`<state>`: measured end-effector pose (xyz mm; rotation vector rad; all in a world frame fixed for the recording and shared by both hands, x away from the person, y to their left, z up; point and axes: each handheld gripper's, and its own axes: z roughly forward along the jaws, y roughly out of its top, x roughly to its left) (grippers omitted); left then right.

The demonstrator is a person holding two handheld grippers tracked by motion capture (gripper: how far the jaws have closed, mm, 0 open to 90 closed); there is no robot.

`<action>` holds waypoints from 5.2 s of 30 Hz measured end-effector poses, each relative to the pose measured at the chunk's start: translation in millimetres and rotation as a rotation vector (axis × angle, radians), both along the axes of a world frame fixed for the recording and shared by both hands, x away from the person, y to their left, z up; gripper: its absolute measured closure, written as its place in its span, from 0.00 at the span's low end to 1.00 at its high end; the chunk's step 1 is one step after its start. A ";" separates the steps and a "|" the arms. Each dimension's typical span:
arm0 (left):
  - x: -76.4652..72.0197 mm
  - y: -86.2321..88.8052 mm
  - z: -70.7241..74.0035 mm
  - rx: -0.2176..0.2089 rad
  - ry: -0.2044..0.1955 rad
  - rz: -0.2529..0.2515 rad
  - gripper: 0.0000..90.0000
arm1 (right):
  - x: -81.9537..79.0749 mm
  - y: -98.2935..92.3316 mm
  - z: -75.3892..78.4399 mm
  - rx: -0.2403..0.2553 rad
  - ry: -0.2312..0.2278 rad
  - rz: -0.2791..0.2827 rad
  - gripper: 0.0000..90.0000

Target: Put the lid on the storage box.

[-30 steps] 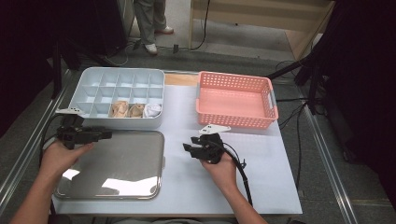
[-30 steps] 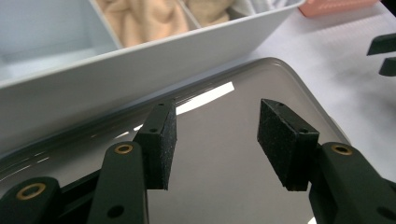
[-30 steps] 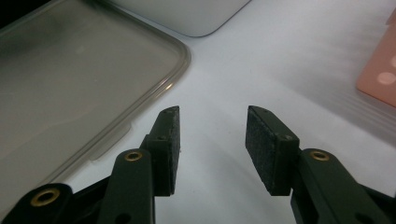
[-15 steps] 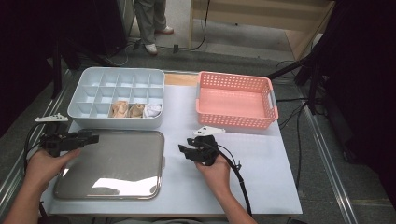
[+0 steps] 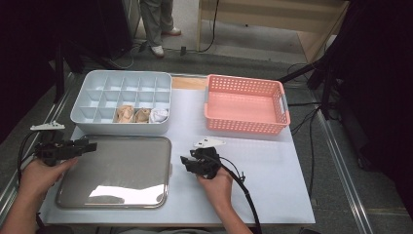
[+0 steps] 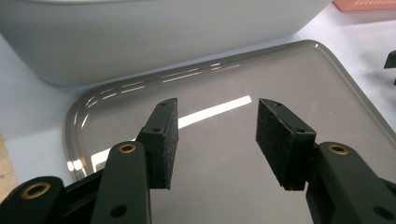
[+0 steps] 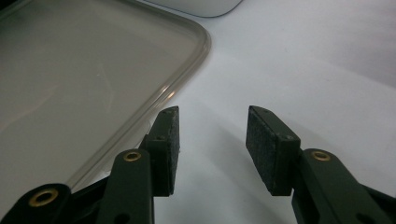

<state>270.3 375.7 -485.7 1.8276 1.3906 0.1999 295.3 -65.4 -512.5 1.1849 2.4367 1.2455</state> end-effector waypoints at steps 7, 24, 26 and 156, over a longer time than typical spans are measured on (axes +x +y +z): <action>-9.0 6.3 -2.1 0.001 0.005 0.004 0.56 | -5.0 7.2 -4.1 0.015 0.010 -0.030 0.62; -12.0 20.1 -10.0 0.013 0.029 0.043 0.56 | -18.8 26.6 -10.8 0.036 0.036 -0.086 0.62; -11.6 23.6 -13.1 0.010 0.036 0.057 0.56 | -21.2 29.0 -12.8 0.044 0.043 -0.099 0.62; -58.2 42.5 -32.1 -0.150 0.233 0.356 0.72 | -39.2 52.7 -19.7 0.241 0.224 -0.420 0.79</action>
